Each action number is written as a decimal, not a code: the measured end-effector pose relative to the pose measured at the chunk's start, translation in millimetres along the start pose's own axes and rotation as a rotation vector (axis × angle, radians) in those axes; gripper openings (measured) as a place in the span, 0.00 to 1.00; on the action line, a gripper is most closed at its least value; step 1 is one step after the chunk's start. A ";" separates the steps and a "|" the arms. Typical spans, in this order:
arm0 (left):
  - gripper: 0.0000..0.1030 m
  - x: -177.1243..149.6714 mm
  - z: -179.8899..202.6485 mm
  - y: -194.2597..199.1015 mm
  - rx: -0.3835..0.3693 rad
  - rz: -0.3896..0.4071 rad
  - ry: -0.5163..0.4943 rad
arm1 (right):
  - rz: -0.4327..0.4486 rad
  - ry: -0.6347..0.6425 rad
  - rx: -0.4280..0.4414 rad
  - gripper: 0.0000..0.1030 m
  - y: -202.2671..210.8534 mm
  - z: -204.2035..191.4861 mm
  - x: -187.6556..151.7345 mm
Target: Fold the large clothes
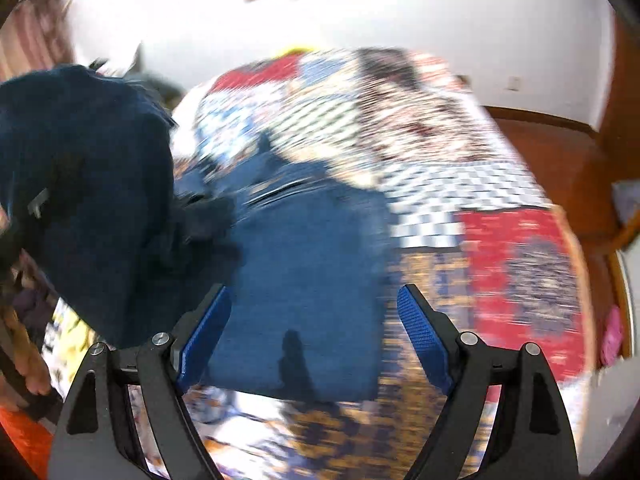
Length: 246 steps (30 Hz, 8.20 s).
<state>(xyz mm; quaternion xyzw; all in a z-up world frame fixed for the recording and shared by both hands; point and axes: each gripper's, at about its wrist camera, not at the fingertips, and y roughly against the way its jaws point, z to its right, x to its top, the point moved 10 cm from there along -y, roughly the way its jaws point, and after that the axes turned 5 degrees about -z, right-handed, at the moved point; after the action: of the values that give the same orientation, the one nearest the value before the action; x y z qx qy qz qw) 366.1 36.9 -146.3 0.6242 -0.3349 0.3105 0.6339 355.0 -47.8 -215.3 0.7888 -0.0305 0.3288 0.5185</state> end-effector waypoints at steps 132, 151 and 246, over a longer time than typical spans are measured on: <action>0.53 -4.2 -192.5 32.5 -0.297 -0.227 0.478 | -0.120 0.029 0.428 0.29 -24.9 -151.3 86.2; 0.57 -148.3 -351.4 -89.5 -0.152 -0.450 0.743 | -0.349 -0.011 0.396 0.29 -235.9 -226.6 80.0; 1.00 -61.2 -122.3 355.8 0.385 0.423 0.204 | 0.674 0.313 0.146 1.00 224.0 -272.2 -37.9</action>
<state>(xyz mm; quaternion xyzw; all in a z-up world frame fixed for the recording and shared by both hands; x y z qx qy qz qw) 46.1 170.5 12.0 0.6148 -0.3269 0.5548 0.4554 105.7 66.0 9.5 0.7093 -0.1853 0.5990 0.3220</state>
